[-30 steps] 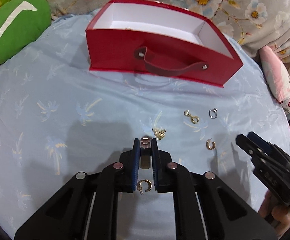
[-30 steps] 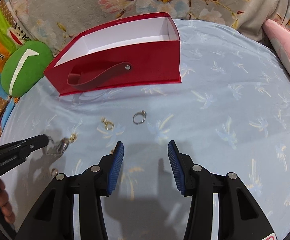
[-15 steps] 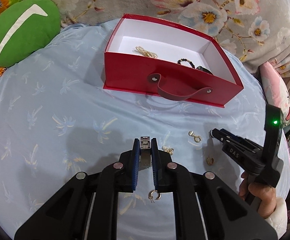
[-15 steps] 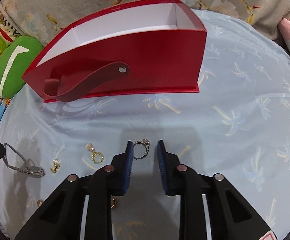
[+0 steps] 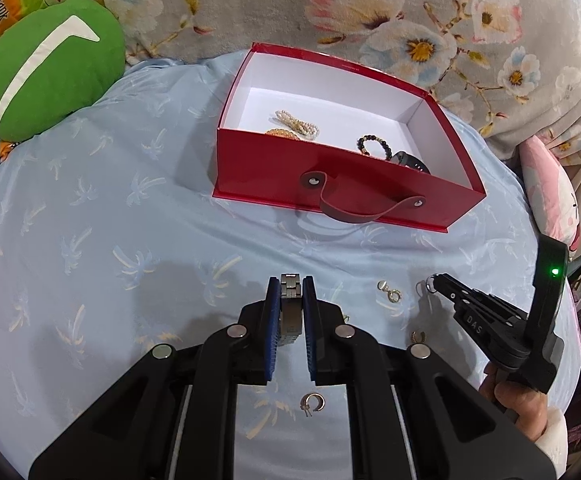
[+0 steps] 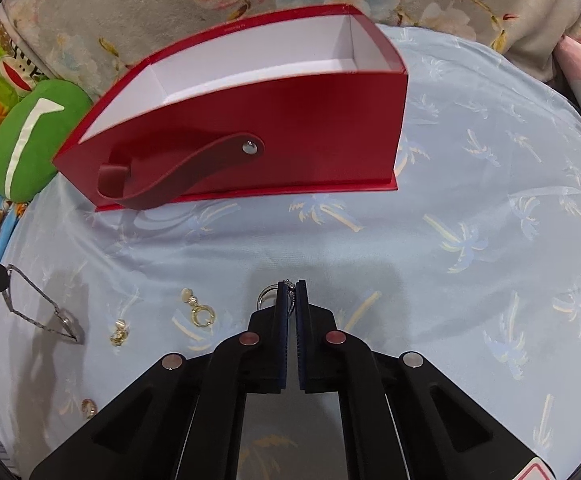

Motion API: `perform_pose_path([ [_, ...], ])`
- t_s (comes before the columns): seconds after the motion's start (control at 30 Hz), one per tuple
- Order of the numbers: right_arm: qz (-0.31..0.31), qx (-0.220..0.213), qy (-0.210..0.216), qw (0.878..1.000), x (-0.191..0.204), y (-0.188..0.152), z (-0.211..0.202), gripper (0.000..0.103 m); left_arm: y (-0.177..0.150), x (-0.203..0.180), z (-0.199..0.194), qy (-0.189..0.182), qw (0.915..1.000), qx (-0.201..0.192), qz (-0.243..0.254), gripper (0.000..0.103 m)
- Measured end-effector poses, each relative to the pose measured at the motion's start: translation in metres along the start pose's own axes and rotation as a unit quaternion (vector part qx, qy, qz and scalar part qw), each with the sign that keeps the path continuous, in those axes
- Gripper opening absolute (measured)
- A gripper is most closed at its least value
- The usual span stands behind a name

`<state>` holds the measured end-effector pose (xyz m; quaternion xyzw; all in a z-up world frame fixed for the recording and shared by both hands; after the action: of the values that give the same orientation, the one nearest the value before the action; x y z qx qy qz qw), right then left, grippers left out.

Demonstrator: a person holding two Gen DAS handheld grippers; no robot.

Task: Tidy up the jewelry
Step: 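Carry the wristwatch and ring into the red box and open both tools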

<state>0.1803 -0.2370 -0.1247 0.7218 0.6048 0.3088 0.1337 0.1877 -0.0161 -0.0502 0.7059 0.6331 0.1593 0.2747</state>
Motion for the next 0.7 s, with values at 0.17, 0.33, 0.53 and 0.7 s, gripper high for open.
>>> perform_pose_path([
  [0.17,-0.001,-0.031,0.01,0.999,0.006,0.009,-0.03,0.003,0.009,-0.002,-0.013,0.002,0.9999,-0.016,0.002,0.01],
  [0.33,-0.006,-0.073,0.022,0.997,0.015,0.029,-0.065,0.003,0.027,-0.005,-0.031,-0.002,0.9991,-0.041,0.009,0.01],
  [0.53,-0.024,-0.12,0.034,0.992,0.032,0.059,-0.103,0.003,0.058,-0.013,-0.056,-0.004,0.9964,-0.083,0.017,0.01],
  [0.7,-0.035,-0.147,0.043,0.988,0.041,0.081,-0.122,0.003,0.083,-0.02,-0.071,-0.003,0.993,-0.116,0.024,0.01],
])
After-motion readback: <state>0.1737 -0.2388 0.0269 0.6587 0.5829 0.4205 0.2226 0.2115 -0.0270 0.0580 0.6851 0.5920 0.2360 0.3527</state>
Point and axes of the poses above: each gripper's, at about its wrist camera, not at the fingertips, and z roughly the way its jaws point, x to its left, y to its top, the point moved 7 cm from there along z, roughly the way its jaws point, and after that the axes turned 7 degrees about y, right-handed, at the moved point
